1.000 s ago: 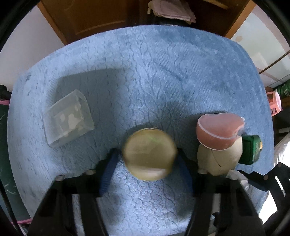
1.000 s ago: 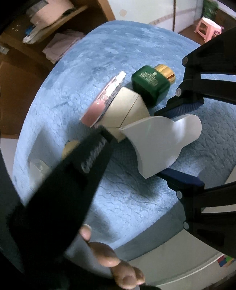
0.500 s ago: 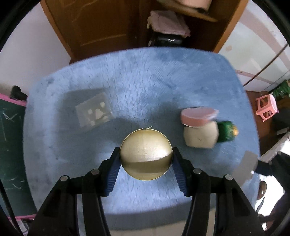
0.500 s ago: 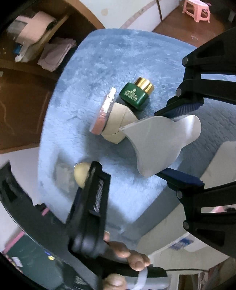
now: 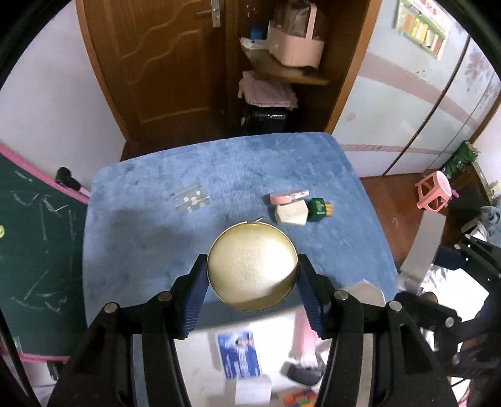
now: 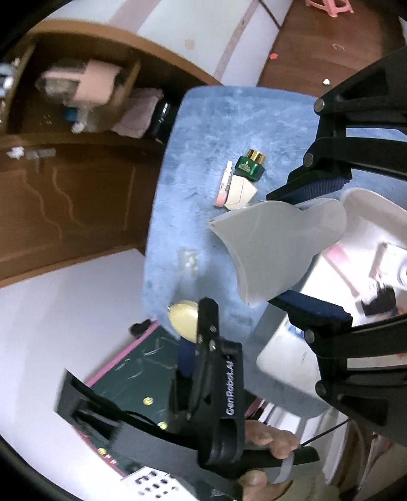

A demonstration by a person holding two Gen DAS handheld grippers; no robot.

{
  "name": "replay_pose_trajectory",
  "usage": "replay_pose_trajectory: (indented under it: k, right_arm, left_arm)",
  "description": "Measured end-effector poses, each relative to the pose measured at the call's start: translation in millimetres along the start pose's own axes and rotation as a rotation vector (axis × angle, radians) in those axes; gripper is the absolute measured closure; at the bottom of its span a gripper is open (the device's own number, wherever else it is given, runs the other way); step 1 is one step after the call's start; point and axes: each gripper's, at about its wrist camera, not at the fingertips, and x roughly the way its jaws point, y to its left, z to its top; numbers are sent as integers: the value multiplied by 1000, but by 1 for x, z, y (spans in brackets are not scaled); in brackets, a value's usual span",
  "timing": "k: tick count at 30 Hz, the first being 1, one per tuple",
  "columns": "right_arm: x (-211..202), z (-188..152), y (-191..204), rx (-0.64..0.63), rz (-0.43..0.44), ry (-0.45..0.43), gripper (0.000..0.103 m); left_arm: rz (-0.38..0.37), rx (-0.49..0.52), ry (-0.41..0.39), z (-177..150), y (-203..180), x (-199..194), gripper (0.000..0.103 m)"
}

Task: Organize rigid objects
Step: 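Carry the gold tin and white item into the tray and release both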

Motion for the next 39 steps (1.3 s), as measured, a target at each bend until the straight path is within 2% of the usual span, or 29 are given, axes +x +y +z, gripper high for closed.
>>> replay_pose_trajectory:
  k: [7,15,25,39]
  right_arm:
    - [-55,-31,31,48,-4,-78,48]
    - [-72,-70,52,98,-27,-71,48]
    - [-31,-110,59,152,-52,61,48]
    - [36,-139,44,235,-135,258,47]
  left_arm:
    - [39,11,-12,-35,-10,-26,45]
    - [74,45,18,-83,-34,-23,45]
    - [98,75,120,-130,-51,10,44]
    - [103,97,190,-151,-48,41,44]
